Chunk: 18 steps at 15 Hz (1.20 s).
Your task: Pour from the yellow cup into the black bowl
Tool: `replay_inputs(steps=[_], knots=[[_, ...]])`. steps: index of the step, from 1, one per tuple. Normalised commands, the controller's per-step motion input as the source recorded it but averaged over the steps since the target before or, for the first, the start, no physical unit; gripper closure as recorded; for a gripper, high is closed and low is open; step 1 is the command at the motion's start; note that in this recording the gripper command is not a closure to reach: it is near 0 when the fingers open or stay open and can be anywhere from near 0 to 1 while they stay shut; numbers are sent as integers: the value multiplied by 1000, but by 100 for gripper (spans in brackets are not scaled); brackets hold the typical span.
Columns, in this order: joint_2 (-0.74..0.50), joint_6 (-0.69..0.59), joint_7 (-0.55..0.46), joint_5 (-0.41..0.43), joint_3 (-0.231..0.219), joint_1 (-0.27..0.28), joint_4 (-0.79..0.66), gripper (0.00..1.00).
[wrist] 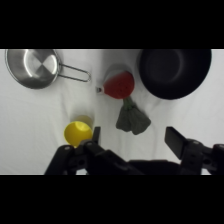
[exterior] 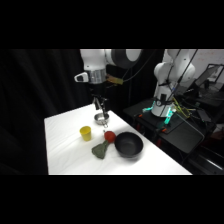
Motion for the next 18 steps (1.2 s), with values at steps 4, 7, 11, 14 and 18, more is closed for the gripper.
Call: replay_inputs(steps=[4,7,11,14,18], knots=[[111,-56,-115,108,32,-23,171,0],[249,17,-222,156,19,-62,389,0],[204,187,-211,150,10,-87,278,0],[180,328,-221,186,24,-92,83,0],[168,384,-185,212,58,-86,-41,0]])
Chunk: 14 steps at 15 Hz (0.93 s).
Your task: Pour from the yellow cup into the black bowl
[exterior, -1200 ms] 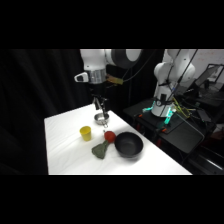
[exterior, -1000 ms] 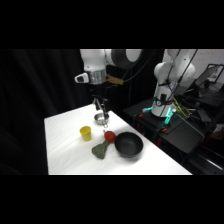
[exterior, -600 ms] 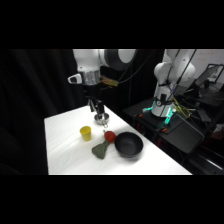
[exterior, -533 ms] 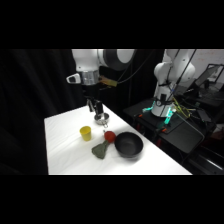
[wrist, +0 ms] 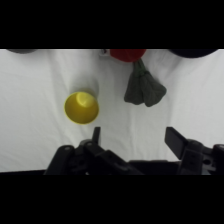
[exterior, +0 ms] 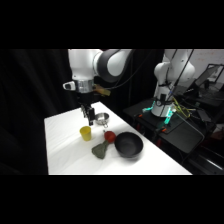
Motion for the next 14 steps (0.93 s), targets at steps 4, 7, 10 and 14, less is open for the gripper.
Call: replay_inputs(steps=[4,7,10,14], knots=[[194,272,-192,180,74,-118,23,0],[212,142,-193,95,56,-128,136,0],[157,85,-230,129,92,-144,163,0],[143,59,-242,192,137,-137,182,0]])
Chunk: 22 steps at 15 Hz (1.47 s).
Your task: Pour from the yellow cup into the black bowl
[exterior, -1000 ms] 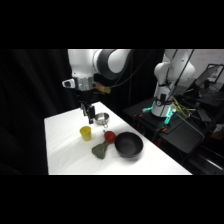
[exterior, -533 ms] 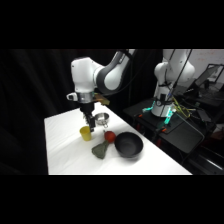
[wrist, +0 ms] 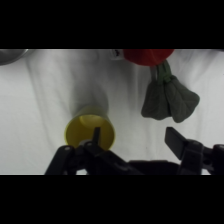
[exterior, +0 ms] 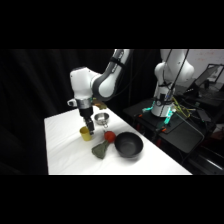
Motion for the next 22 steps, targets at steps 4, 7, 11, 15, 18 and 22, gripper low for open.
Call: replay_inputs(steps=[4,7,11,15,18,22], knots=[[169,36,-244,175,116,-117,225,0],[215,50,-241,143,86,-106,236,0],[193,44,-205,121,81,-96,206,0],[113,13,-152,83,74,-59,161,100],[54,-32,-78,5,17,-1,138,100],[-10,-43,18,-103,-64,87,93,100]])
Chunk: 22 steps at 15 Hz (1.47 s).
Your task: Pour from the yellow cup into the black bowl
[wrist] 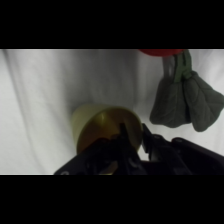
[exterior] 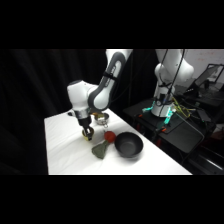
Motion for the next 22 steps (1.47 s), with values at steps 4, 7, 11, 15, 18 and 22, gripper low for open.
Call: replay_inputs(steps=[4,7,11,15,18,22], knots=[[-82,-107,72,-139,-103,103,77,25],[-287,-186,77,-128,-90,98,-13,14],[-617,-437,222,-137,-86,176,-164,18],[-610,-540,293,-89,-27,199,-144,18],[-493,-433,101,92,71,117,-199,18],[-425,-203,-12,272,100,98,-373,18]])
